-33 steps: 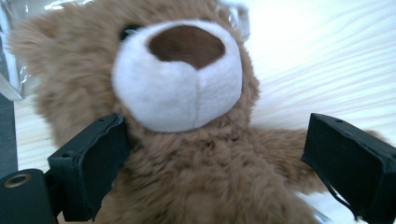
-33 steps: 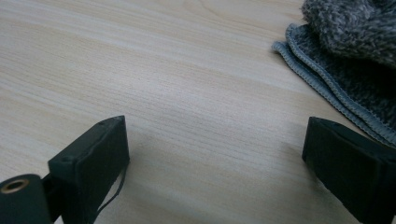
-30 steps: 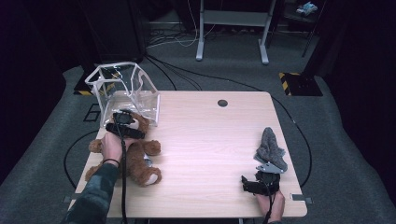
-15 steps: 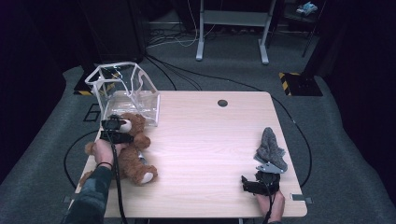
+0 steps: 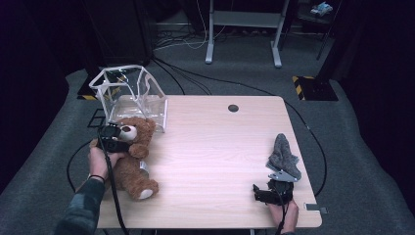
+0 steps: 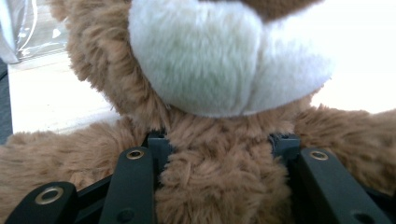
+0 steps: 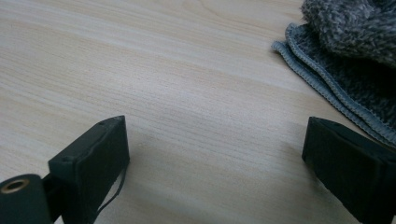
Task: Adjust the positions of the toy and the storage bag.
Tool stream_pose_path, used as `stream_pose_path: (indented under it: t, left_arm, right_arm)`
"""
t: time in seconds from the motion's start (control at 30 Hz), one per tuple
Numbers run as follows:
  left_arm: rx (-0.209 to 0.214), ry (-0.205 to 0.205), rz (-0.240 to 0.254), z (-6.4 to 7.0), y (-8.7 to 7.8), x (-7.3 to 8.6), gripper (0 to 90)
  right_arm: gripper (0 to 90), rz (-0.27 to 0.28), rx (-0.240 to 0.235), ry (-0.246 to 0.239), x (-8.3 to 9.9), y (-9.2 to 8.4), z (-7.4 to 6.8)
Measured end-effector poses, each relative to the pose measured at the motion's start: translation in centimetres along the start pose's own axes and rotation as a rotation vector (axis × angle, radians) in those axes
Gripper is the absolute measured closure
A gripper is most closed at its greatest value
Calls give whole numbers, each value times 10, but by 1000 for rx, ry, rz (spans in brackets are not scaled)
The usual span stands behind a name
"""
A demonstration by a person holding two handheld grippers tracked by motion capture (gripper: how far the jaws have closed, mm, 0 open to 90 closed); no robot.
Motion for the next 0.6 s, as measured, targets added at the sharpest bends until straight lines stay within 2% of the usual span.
stream_pose_path:
  t: [0.13, 0.23, 0.4, 0.5, 0.6]
  left_arm:
    - [15, 17, 3, 2, -11, 4, 574]
    - [21, 28, -27, 0, -15, 12, 576]
    - [15, 16, -75, -11, -12, 30, 572]
    - [26, 7, -105, -16, -9, 41, 556]
    - [31, -6, -111, -20, -7, 46, 493]
  right_arm:
    - [63, 0, 0, 1, 0, 0, 0]
    - [64, 1, 1, -1, 0, 0, 0]
    - [64, 0, 1, 2, 0, 0, 0]
    - [64, 1, 2, 2, 0, 0, 0]
    - [64, -1, 1, 6, 0, -1, -1]
Point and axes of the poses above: each handheld gripper's, and its own axes: y roughly forward along the jaws, x roughly out of its underside, z roughly to its right, the point moved 10 cm from there along y, roughly forward along the jaws, and after that the axes turned 6 degrees about x, right-handed, at the moved point
